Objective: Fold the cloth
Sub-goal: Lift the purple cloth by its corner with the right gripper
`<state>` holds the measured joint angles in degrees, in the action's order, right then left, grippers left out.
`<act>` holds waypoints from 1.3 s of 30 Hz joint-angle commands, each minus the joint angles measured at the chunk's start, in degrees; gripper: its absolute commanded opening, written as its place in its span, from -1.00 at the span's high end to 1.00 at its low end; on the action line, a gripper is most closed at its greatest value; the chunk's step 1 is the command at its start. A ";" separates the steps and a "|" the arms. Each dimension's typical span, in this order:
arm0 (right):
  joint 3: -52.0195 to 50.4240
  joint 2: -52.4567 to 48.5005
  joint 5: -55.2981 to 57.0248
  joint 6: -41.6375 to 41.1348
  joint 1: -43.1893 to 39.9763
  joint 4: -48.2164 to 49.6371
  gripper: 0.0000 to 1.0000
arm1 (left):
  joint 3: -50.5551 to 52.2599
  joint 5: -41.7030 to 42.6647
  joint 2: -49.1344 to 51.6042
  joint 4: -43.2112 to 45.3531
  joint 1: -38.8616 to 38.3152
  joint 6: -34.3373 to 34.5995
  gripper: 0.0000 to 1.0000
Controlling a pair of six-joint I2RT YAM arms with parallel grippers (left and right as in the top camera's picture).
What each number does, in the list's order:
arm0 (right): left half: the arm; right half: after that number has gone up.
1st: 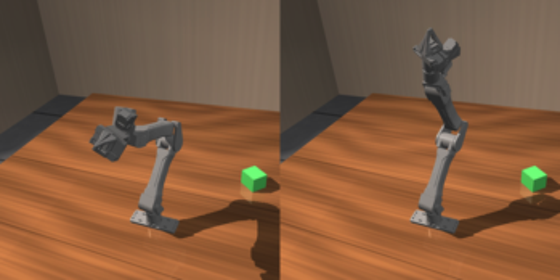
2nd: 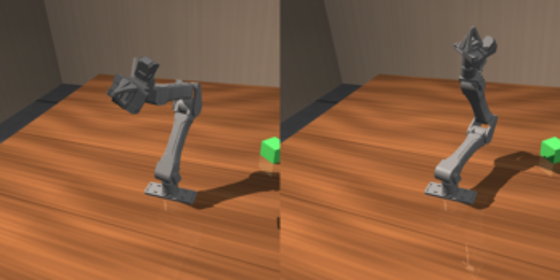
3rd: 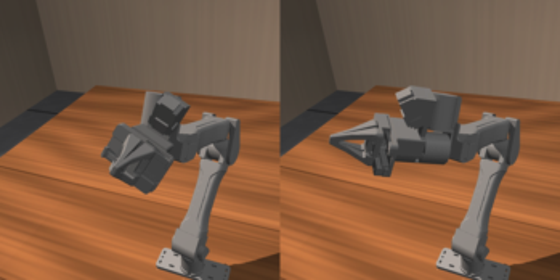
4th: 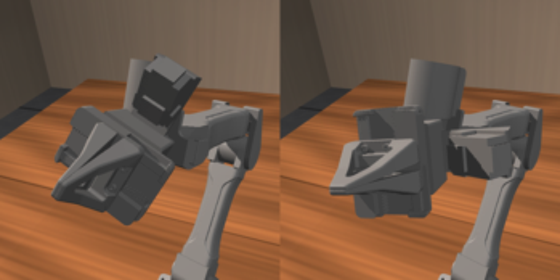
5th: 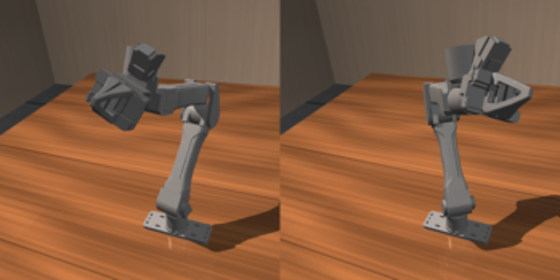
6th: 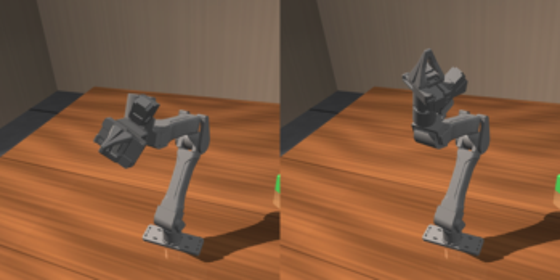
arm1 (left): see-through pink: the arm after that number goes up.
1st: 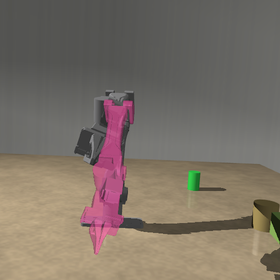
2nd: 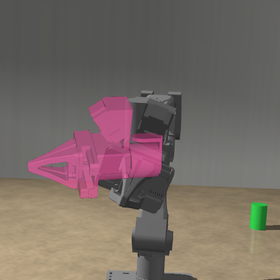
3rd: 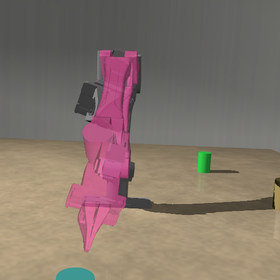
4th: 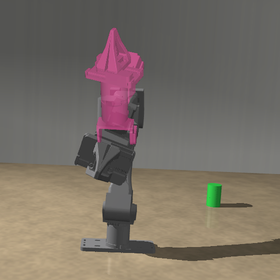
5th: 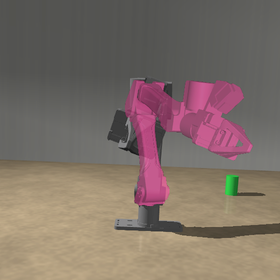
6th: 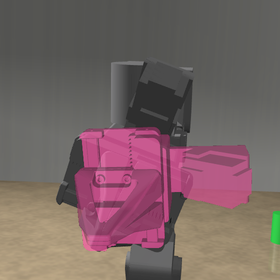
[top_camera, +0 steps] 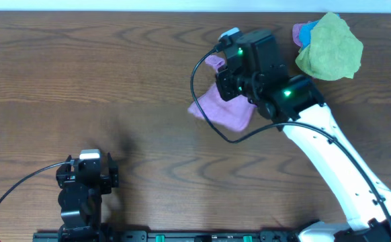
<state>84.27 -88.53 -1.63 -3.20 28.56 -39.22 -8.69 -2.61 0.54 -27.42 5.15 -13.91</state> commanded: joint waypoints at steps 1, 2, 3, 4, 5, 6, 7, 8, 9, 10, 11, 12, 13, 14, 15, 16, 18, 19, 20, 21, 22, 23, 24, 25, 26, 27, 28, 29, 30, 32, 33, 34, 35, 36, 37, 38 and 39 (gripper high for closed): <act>0.15 1.14 1.99 -1.40 0.42 -0.52 0.97 | 0.96 -0.74 -0.28 -0.20 0.09 0.22 -0.90; 0.15 1.57 1.42 -1.46 0.66 -0.72 0.97 | 0.96 -0.76 -0.28 -0.20 0.09 0.22 -0.90; 0.15 2.10 0.87 -1.51 0.94 -0.90 0.97 | 0.96 -0.76 -0.28 -0.20 0.09 0.22 -0.90; 0.15 2.75 0.59 -1.64 1.25 -1.20 0.98 | 0.96 -0.76 -0.28 -0.20 0.09 0.22 -0.90; 0.15 3.54 0.55 -1.90 1.60 -1.75 0.97 | 0.96 -0.76 -0.28 -0.20 0.09 0.22 -0.90; 0.15 4.44 0.55 -1.90 2.01 -2.49 0.97 | 0.96 -0.76 -0.28 -0.20 0.09 0.22 -0.90; 0.15 5.11 0.55 -1.90 2.40 -3.28 0.97 | 0.96 -0.76 -0.28 -0.20 0.09 0.22 -0.90; 0.15 5.64 0.55 -1.90 2.73 -4.11 0.97 | 0.96 -0.76 -0.28 -0.20 0.09 0.22 -0.90; 0.15 5.92 0.55 -1.90 2.97 -5.14 0.97 | 0.96 -0.74 -0.28 -0.20 0.09 0.22 -0.90; 0.15 5.97 0.57 -1.86 3.02 -5.97 0.97 | 0.96 -0.74 -0.28 -0.20 0.09 0.22 -0.90; 0.15 5.86 1.01 -1.79 3.02 -6.84 0.97 | 0.96 -0.74 -0.28 -0.20 0.09 0.24 -0.90; 0.13 5.33 1.51 -1.29 2.93 -7.32 0.97 | 0.96 -0.68 -0.28 -0.20 0.09 0.24 -0.90; 0.13 4.63 2.16 -0.48 2.84 -7.32 0.97 | 0.96 -0.46 -0.28 -0.20 0.09 0.24 -0.90; 0.13 3.26 3.39 0.20 2.64 -6.71 0.97 | 0.96 -0.33 -0.28 -0.20 0.09 0.26 -0.90; 0.13 2.05 4.55 0.87 2.36 -5.77 0.97 | 0.96 -0.33 -0.28 -0.20 0.09 0.28 -0.90; 0.13 0.63 5.99 1.44 1.86 -4.59 0.97 | 0.96 -0.33 -0.28 -0.20 0.09 0.33 -0.90; 0.13 -2.93 8.13 3.04 0.57 -1.49 0.97 | 0.96 -0.33 -0.28 -0.20 0.09 1.44 -0.90; 0.13 -4.57 8.79 3.58 -0.02 -0.04 0.97 | 0.96 -0.35 -0.28 -0.20 0.09 2.10 -0.90; 0.13 -6.71 9.44 4.11 -0.79 1.79 0.97 | 0.96 -0.35 -0.28 -0.20 0.09 2.84 -0.90; 0.15 -8.52 10.05 4.48 -1.60 3.52 0.97 | 0.96 -0.35 -0.28 -0.20 0.09 3.37 -0.90; 0.13 -10.73 11.19 4.66 -2.56 5.62 0.97 | 0.96 -0.33 -0.28 -0.20 0.09 3.98 -0.90; 0.15 -12.66 12.37 4.66 -3.41 7.52 0.97 | 0.96 -0.33 -0.28 -0.20 0.09 4.28 -0.90; 0.13 -14.88 13.79 4.63 -4.39 9.86 0.97 | 0.96 -0.35 -0.28 -0.20 0.09 4.79 -0.90; 0.15 -17.49 15.26 4.63 -5.49 12.74 0.97 | 0.96 -0.35 -0.28 -0.20 0.09 5.38 -0.90; 0.15 -20.20 16.41 4.59 -6.71 16.02 0.97 | 0.96 -0.33 -0.28 -0.20 0.09 6.05 -0.90; 0.15 -21.66 16.87 4.59 -7.48 18.21 0.97 | 0.96 -0.33 -0.28 -0.20 0.09 6.51 -0.90; 0.15 -23.34 17.44 4.55 -8.28 20.81 0.97 | 0.96 -0.33 -0.28 -0.20 0.09 7.02 -0.90; 0.15 -24.59 17.94 4.57 -8.83 23.12 0.97 | 0.96 -0.35 -0.28 -0.20 0.09 7.65 -0.90; 0.15 -25.83 18.49 4.55 -9.29 25.73 0.97 | 0.96 -0.33 -0.28 -0.22 0.09 8.13 -0.90; 0.15 -27.45 18.78 4.52 -9.79 30.10 0.97 | 0.96 -0.33 -0.28 -0.20 0.09 8.72 -0.90; 0.15 -28.11 18.75 4.31 -9.79 32.39 0.97 | 0.96 -0.33 -0.28 -0.20 0.09 8.85 -0.90; 0.15 -28.59 18.69 3.87 -9.77 34.47 0.97 | 0.96 -0.33 -0.28 -0.20 0.09 8.85 -0.90; 0.15 -28.83 17.92 3.82 -9.57 36.09 0.97 | 0.96 -0.35 -0.28 -0.22 0.09 8.85 -0.90; 0.15 -28.96 16.98 3.78 -9.27 37.46 0.97 | 0.96 -0.33 -0.28 -0.20 0.09 8.83 -0.90; 0.15 -29.14 15.93 3.67 -8.83 38.86 0.97 | 0.96 -0.35 -0.28 -0.20 0.09 8.83 -0.90; 0.15 -29.14 14.99 3.65 -8.15 40.17 0.97 | 0.96 -0.35 -0.28 -0.20 0.09 8.83 -0.90; 0.15 -29.16 14.64 3.52 -7.58 41.11 0.97 | 0.96 -0.35 -0.28 -0.20 0.09 8.83 -0.90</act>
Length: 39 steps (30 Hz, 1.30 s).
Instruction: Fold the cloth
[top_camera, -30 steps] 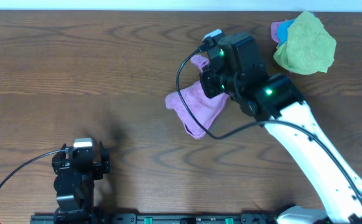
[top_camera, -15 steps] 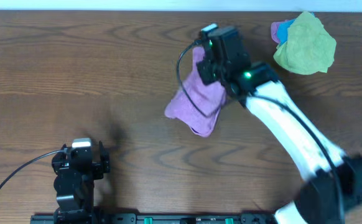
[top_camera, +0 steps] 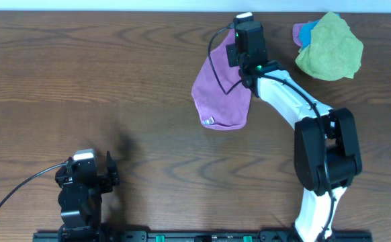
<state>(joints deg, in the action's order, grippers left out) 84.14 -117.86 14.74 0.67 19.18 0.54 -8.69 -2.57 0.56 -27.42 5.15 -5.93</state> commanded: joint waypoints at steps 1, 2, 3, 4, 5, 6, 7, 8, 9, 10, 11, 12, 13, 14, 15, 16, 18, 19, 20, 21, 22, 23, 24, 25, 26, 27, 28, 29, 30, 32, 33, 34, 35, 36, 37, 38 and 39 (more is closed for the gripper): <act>0.28 0.17 -1.73 -0.59 2.47 2.19 0.97 | 0.96 -0.39 -0.31 -0.20 0.09 0.85 -0.90; 0.28 0.17 -1.68 -0.59 3.17 2.93 0.97 | 0.96 -0.39 -0.31 -0.20 0.09 0.85 -0.90; 0.28 0.13 -1.68 -0.57 3.74 3.39 0.97 | 0.96 -0.39 -0.31 -0.20 0.09 0.85 -0.90; 0.28 0.09 -1.66 -0.57 4.26 3.67 0.95 | 0.96 -0.39 -0.31 -0.20 0.09 0.85 -0.90; 0.28 0.09 -1.57 -0.57 4.90 3.78 0.78 | 0.96 -0.39 -0.31 -0.20 0.09 0.85 -0.90; 0.28 0.09 -1.46 -0.59 5.29 3.78 0.48 | 0.96 -0.39 -0.31 -0.20 0.09 0.85 -0.90; 0.28 0.09 -1.11 -0.59 5.64 3.76 0.21 | 0.96 -0.39 -0.31 -0.20 0.09 0.85 -0.90; 0.28 0.09 -0.22 -0.59 6.01 3.78 -0.04 | 0.96 -0.39 -0.31 -0.20 0.09 0.85 -0.90; 0.28 0.09 1.20 -0.59 6.43 3.78 -0.30 | 0.96 -0.39 -0.31 -0.22 0.09 0.85 -0.90; 0.28 0.11 2.75 -0.57 6.80 3.78 -0.45 | 0.96 -0.39 -0.31 -0.20 0.09 0.85 -0.90; 0.31 0.17 5.25 -0.57 7.19 3.74 -0.62 | 0.96 -0.39 -0.31 -0.20 0.09 0.85 -0.90; 0.31 0.24 7.65 -0.57 7.56 3.54 -0.74 | 0.96 -0.39 -0.31 -0.20 0.09 0.85 -0.90; 0.31 0.44 9.40 -0.57 7.85 3.43 -0.82 | 0.96 -0.39 -0.31 -0.20 0.09 0.85 -0.90; 0.31 0.68 11.15 -0.57 8.26 3.19 -0.90 | 0.96 -0.39 -0.31 -0.20 0.09 0.85 -0.90; 0.31 1.11 12.09 -0.52 8.61 2.91 -0.93 | 0.96 -0.39 -0.31 -0.20 0.09 0.85 -0.90; 0.31 1.57 12.20 -0.31 9.01 2.51 -0.94 | 0.96 -0.39 -0.31 -0.20 0.09 0.85 -0.90; 0.31 2.97 12.28 -0.33 9.70 0.79 -0.94 | 0.96 -0.39 -0.31 -0.20 0.09 0.85 -0.90; 0.31 3.91 12.33 -0.37 10.05 -1.01 -0.96 | 0.96 -0.42 -0.31 -0.20 0.09 0.83 -0.90; 0.31 4.96 12.31 -0.83 10.34 -3.52 -0.97 | 0.96 -0.42 -0.31 -0.20 0.09 0.83 -0.90; 0.31 6.01 12.31 -1.95 10.54 -6.38 -0.99 | 0.96 -0.39 -0.31 -0.20 0.09 0.83 -0.90; 0.31 7.56 12.11 -4.68 10.71 -10.93 -0.98 | 0.96 -0.39 -0.31 -0.20 0.09 0.85 -0.90; 0.31 8.83 11.52 -7.21 10.80 -14.73 -0.99 | 0.96 -0.39 -0.31 -0.20 0.09 0.85 -0.90; 0.31 11.04 8.96 -10.27 10.80 -21.18 -0.98 | 0.96 -0.39 -0.31 -0.20 0.09 0.85 -0.90; 0.31 12.48 6.10 -11.76 10.80 -25.53 -0.96 | 0.96 -0.39 -0.31 -0.20 0.09 0.85 -0.90; 0.31 13.77 3.50 -12.90 10.78 -29.18 -0.97 | 0.96 -0.39 -0.31 -0.20 0.09 0.85 -0.90; 0.31 14.97 0.48 -14.12 10.73 -33.00 -0.97 | 0.96 -0.42 -0.31 -0.20 0.09 0.83 -0.90; 0.31 16.02 -2.80 -15.30 10.73 -36.81 -0.99 | 0.96 -0.39 -0.31 -0.20 0.09 0.85 -0.90; 0.31 16.70 -6.10 -17.11 10.73 -40.89 -0.99 | 0.96 -0.35 -0.31 -0.09 0.09 0.87 -0.90; 0.31 16.96 -10.05 -19.15 10.75 -45.68 -0.98 | 0.96 1.20 -0.31 0.37 0.09 1.75 -0.90; 0.02 16.61 -14.14 -22.58 10.75 -51.93 -0.99 | 0.96 4.74 -0.31 1.42 0.09 1.77 -0.90; -0.22 16.48 -15.30 -23.76 10.75 -53.37 -0.99 | 0.96 5.77 -0.31 1.77 0.09 1.97 -0.90; -0.83 16.46 -16.87 -24.55 10.80 -53.81 -0.99 | 0.96 6.19 -0.31 1.92 0.09 2.71 -0.90; -1.64 16.46 -18.38 -25.86 10.80 -53.46 -0.99 | 0.87 6.49 -0.31 1.88 0.09 3.39 -0.90; -2.27 16.46 -19.76 -27.28 10.78 -53.09 -0.98 | 0.74 6.86 -0.31 1.84 0.09 3.85 -0.90; -3.04 16.46 -21.68 -28.68 10.73 -52.52 -0.99 | 0.57 7.06 -0.31 1.81 0.07 4.15 -0.90; -3.87 16.46 -23.12 -30.14 10.64 -52.02 -0.99 | 0.33 7.04 -0.31 1.81 0.09 4.68 -0.90; -4.96 16.46 -24.44 -31.74 10.56 -51.34 -0.99 | -0.04 7.08 -0.31 1.81 0.09 5.11 -0.90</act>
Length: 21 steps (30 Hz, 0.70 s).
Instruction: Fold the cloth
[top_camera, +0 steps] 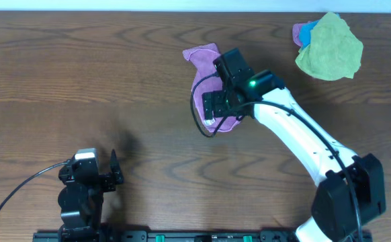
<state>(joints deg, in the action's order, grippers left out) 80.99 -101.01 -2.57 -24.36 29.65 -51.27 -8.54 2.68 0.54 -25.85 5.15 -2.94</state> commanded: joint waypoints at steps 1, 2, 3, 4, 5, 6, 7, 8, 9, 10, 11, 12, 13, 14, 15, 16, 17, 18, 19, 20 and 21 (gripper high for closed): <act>-3.08 -0.39 -8.35 -8.55 0.04 1.36 -0.98 | -0.79 1.81 -0.28 0.09 0.07 2.75 -0.90; -4.02 -0.39 -8.52 -9.77 0.04 2.05 -0.99 | -1.22 1.81 -0.28 -0.13 0.09 3.02 -0.90; -5.60 -0.39 -8.66 -12.02 0.04 3.08 -0.97 | -2.03 1.81 -0.26 -0.74 0.09 3.28 -0.90; -6.71 -0.39 -8.87 -13.42 0.04 3.69 -0.96 | -2.62 1.81 -0.26 -1.31 0.09 3.69 -0.90; -7.91 -0.39 -9.46 -14.69 0.04 4.33 -0.94 | -3.32 1.81 -0.24 -2.03 0.09 4.42 -0.90; -9.14 -0.39 -10.14 -15.78 0.04 5.05 -0.93 | -4.02 1.86 -0.17 -2.97 0.07 5.14 -0.90; -10.12 -0.39 -10.51 -16.55 0.04 5.64 -0.92 | -4.59 1.84 -0.04 -4.02 0.07 5.75 -0.90; -11.37 -0.39 -10.58 -17.49 0.07 6.62 -0.91 | -5.33 1.86 0.24 -5.22 0.07 6.38 -0.90; -12.44 -0.39 -10.71 -18.14 0.07 7.80 -0.90 | -5.99 1.90 0.70 -6.14 0.07 6.99 -0.90; -13.62 -0.39 -11.41 -18.88 0.07 9.20 -0.90 | -6.84 2.03 1.53 -7.06 0.07 7.56 -0.90; -14.49 -0.39 -11.45 -19.65 0.07 10.05 -0.90 | -7.52 2.73 2.36 -7.45 0.07 7.67 -0.90; -15.17 -0.39 -11.43 -20.20 0.07 10.62 -0.90 | -8.28 3.74 3.52 -7.50 0.07 7.69 -0.90; -15.72 -0.39 -11.45 -20.48 0.07 11.23 -0.90 | -8.94 4.61 4.55 -7.50 0.07 7.69 -0.90; -16.26 -0.39 -11.43 -20.79 0.07 11.93 -0.90 | -9.88 5.16 6.19 -7.52 0.07 7.93 -0.90; -16.81 -0.39 -11.39 -21.05 0.07 12.96 -0.89 | -10.71 5.42 7.80 -7.58 0.07 8.22 -0.90; -17.29 -0.39 -11.41 -21.35 0.04 13.94 -0.89 | -11.43 5.77 9.35 -7.65 0.07 8.28 -0.90; -17.79 -0.39 -11.41 -22.16 0.07 14.93 -0.89 | -12.33 6.12 11.34 -7.72 0.07 8.28 -0.90; -18.05 -0.39 -11.41 -22.51 0.07 15.50 -0.88 | -13.14 6.23 13.16 -7.85 0.07 8.28 -0.90; -18.36 -0.42 -11.39 -22.97 0.07 16.24 -0.88 | -14.03 6.23 15.32 -7.96 0.07 8.28 -0.90; -18.58 -0.48 -11.37 -23.26 0.07 16.83 -0.88 | -14.93 6.21 17.51 -8.09 0.07 8.26 -0.90; -18.71 -0.55 -11.34 -23.39 0.07 17.35 -0.88 | -15.65 6.21 19.41 -8.11 0.07 8.26 -0.90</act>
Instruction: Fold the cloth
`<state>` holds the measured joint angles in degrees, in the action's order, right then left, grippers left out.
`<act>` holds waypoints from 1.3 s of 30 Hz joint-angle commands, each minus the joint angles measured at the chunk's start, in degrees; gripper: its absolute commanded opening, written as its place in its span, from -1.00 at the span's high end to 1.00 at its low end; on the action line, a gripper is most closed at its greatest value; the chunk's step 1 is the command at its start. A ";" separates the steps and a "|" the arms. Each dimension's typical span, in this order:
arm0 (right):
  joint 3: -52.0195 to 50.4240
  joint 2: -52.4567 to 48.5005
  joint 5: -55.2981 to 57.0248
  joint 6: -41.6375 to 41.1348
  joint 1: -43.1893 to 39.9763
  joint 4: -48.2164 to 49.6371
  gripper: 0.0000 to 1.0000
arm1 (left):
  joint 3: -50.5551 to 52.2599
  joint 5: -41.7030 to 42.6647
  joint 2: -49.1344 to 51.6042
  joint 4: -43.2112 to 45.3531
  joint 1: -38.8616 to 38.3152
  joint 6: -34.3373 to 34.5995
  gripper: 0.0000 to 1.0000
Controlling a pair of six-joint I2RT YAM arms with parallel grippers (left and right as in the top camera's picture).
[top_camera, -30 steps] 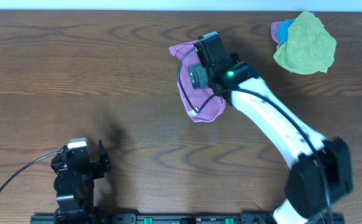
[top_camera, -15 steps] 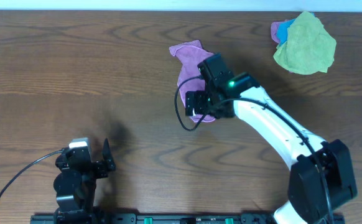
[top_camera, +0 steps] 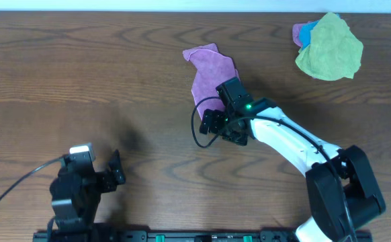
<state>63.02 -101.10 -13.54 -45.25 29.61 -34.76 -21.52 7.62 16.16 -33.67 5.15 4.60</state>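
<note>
A purple cloth (top_camera: 209,70) lies stretched out on the wooden table (top_camera: 115,81), running from a crumpled far end at the upper middle toward me. Its near end disappears under my right gripper (top_camera: 215,124), which sits low on the table and appears shut on that end. The fingers are mostly hidden by the wrist. My left gripper (top_camera: 113,173) rests at the near left edge, far from the cloth, with its fingers apart and nothing in them.
A pile of cloths, green (top_camera: 330,47) on top with blue and purple showing beneath, lies at the far right corner. A black cable (top_camera: 199,131) loops beside the right wrist.
My right gripper has moved a little nearer and lower along the cloth's near end, and the cloth now looks longer and straighter. The left arm has turned slightly at the near edge.
My right gripper was first down on a bunched purple cloth near the table's far middle. Then it was at the far edge with the cloth spread below it. Later it was over the cloth's near end, and now the cloth lies stretched toward me.
</note>
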 commanded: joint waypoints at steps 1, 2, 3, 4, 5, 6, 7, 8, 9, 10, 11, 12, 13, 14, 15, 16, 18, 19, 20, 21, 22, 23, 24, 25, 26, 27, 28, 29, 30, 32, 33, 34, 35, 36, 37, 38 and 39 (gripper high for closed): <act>-0.92 -0.57 -0.02 -2.78 0.11 1.33 -0.87 | -3.61 1.29 6.21 -0.28 0.07 0.72 -0.90; -0.94 -0.70 0.46 -2.95 0.11 1.40 -0.87 | -4.31 1.31 7.98 -0.24 0.07 0.72 -0.90; -0.94 -0.87 0.72 -2.97 0.09 1.40 -0.87 | -5.05 1.38 9.86 -0.20 0.07 0.72 -0.90; -0.94 -1.16 1.16 -2.97 0.09 1.44 -0.87 | -5.95 1.46 12.00 -0.17 0.07 0.72 -0.90; -0.94 -1.40 1.40 -2.97 0.09 1.64 -0.87 | -6.51 1.46 13.29 -0.17 0.07 0.72 -0.90; -0.94 -1.97 1.53 -3.17 0.09 2.12 -0.86 | -7.21 1.46 14.80 -0.17 0.07 0.72 -0.90; -0.94 -2.43 1.51 -3.45 0.09 2.62 -0.86 | -7.78 1.49 16.00 -0.15 0.07 0.72 -0.90; -0.94 -3.04 1.51 -3.89 0.09 2.91 -0.86 | -8.17 1.51 16.85 -0.15 0.07 0.72 -0.90; -0.94 -3.54 1.46 -4.07 0.09 3.15 -0.86 | -8.44 1.53 17.53 -0.13 0.07 0.72 -0.90; -0.94 -4.24 1.31 -4.22 0.09 3.37 -0.86 | -8.57 1.86 17.90 -0.13 0.07 0.70 -0.90; -0.94 -4.74 1.22 -4.63 0.11 3.45 -0.87 | -8.61 2.36 18.08 -0.11 0.07 0.68 -0.90; -0.94 -5.44 1.16 -4.90 0.11 3.74 -0.86 | -8.61 3.02 18.12 -0.11 0.07 0.59 -0.90; -0.94 -6.10 1.11 -5.11 0.09 4.00 -0.86 | -8.61 3.80 18.12 -0.11 0.07 0.57 -0.90; -0.94 -6.62 1.11 -5.14 0.09 4.50 -0.86 | -8.61 4.42 18.12 -0.11 0.07 0.57 -0.90; -0.94 -6.86 1.11 -5.38 0.09 4.92 -0.85 | -8.61 4.68 18.12 -0.11 0.07 0.55 -0.90; -0.94 -7.13 1.25 -5.53 0.09 5.20 -0.83 | -8.61 4.68 18.12 -0.11 0.07 0.57 -0.90; -0.94 -7.69 1.40 -5.53 0.09 6.14 -0.78 | -8.61 4.68 18.12 -0.11 0.07 0.57 -0.90; -0.94 -7.82 1.77 -5.62 0.09 6.45 -0.72 | -8.61 4.68 18.12 -0.09 0.07 0.57 -0.90; -0.94 -8.09 2.49 -6.03 0.09 6.58 -0.67 | -8.61 4.70 18.12 -0.09 0.07 0.57 -0.90; -0.94 -8.15 3.08 -6.21 0.09 6.69 -0.60 | -8.61 4.70 18.12 -0.09 0.07 0.57 -0.90; -0.94 -8.39 3.52 -6.29 0.09 6.88 -0.50 | -8.61 4.70 18.12 -0.09 0.07 0.57 -0.90; -0.94 -8.48 3.93 -6.58 0.09 6.88 -0.41 | -8.61 4.68 18.12 -0.09 0.07 0.55 -0.90; -0.94 -8.66 4.61 -6.60 0.04 6.91 -0.31 | -8.61 4.68 18.12 -0.09 0.07 0.55 -0.90; -0.94 -8.68 5.33 -6.60 0.04 6.91 -0.19 | -8.61 4.70 18.12 -0.09 0.07 0.57 -0.90; -0.94 -8.70 6.21 -6.60 0.04 6.91 -0.11 | -8.61 4.70 18.12 -0.09 0.07 0.55 -0.90; -0.94 -8.70 7.04 -6.60 0.04 6.91 0.01 | -8.61 4.68 18.12 -0.02 0.07 0.55 -0.90; -0.94 -8.70 7.63 -6.58 0.04 6.91 0.14 | -8.61 4.68 18.12 0.04 0.07 0.55 -0.90; -0.94 -8.70 8.26 -6.58 0.04 6.91 0.29 | -8.61 4.68 18.12 0.07 0.07 0.57 -0.90; -0.94 -8.70 8.81 -6.58 0.04 6.86 0.46 | -8.61 4.66 18.12 0.09 0.07 0.55 -0.90; -0.94 -8.70 9.40 -6.49 0.04 6.71 0.81 | -8.61 4.68 18.12 0.11 0.07 0.55 -0.90; -0.94 -8.68 9.49 -6.10 0.04 6.62 0.97 | -8.61 4.68 18.12 0.15 0.07 0.55 -0.90; -0.94 -8.68 9.51 -5.88 0.02 6.36 0.97 | -8.61 4.66 18.12 0.22 0.07 0.55 -0.90; -0.94 -8.68 9.57 -5.88 0.02 5.88 0.97 | -8.61 4.68 18.12 0.33 0.07 0.55 -0.90; -0.94 -8.61 9.73 -5.86 -0.07 5.07 0.97 | -8.61 4.66 18.12 0.55 0.07 0.55 -0.90; -0.92 -8.41 9.97 -5.70 -0.24 3.87 0.97 | -8.61 4.66 18.12 0.76 0.07 0.55 -0.90; -0.92 -8.22 10.40 -5.68 -0.42 2.34 0.98 | -8.61 4.66 18.12 0.98 0.07 0.57 -0.90; -0.92 -7.76 10.91 -5.42 -0.68 0.44 0.98 | -8.61 4.66 18.12 1.07 0.07 0.57 -0.90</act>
<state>63.16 -108.14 -6.09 -51.62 29.47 -31.11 -28.86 11.70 34.30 -32.95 5.15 4.73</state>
